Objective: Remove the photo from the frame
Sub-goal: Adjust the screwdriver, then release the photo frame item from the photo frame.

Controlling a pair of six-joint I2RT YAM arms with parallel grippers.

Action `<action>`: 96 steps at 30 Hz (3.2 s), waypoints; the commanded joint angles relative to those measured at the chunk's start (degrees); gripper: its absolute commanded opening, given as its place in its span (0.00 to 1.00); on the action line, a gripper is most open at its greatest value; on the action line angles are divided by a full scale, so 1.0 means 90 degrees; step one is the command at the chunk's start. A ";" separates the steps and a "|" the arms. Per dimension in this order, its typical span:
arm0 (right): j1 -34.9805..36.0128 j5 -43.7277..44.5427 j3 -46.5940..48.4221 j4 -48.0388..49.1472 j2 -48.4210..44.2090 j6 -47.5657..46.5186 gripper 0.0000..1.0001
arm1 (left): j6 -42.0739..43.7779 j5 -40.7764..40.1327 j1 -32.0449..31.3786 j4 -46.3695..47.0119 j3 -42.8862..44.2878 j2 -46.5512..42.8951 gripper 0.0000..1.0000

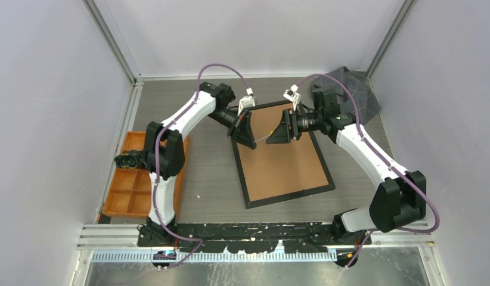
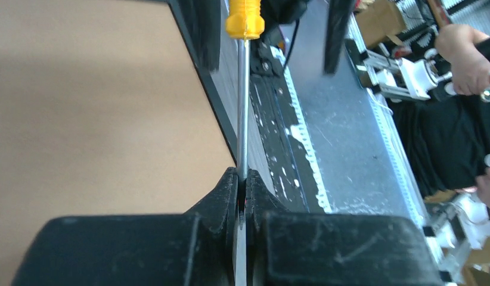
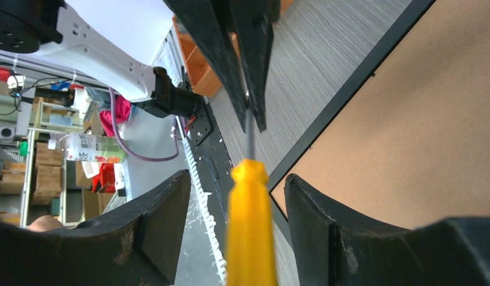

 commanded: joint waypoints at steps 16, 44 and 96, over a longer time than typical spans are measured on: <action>0.0052 0.0543 0.0532 -0.0872 0.0150 -0.0743 0.64 | 0.0740 -0.0549 -0.0269 -0.1938 -0.0670 -0.0032 0.00; 0.0631 -0.0236 -0.0351 -0.0016 0.0266 -0.0196 0.66 | 0.0296 -0.0390 -0.0276 -0.1390 -0.0798 0.0038 0.00; 0.0951 0.1199 -0.0803 -0.0377 0.1799 -0.0142 0.01 | -0.5108 -0.2477 0.0496 0.7734 -0.6245 -0.2502 1.00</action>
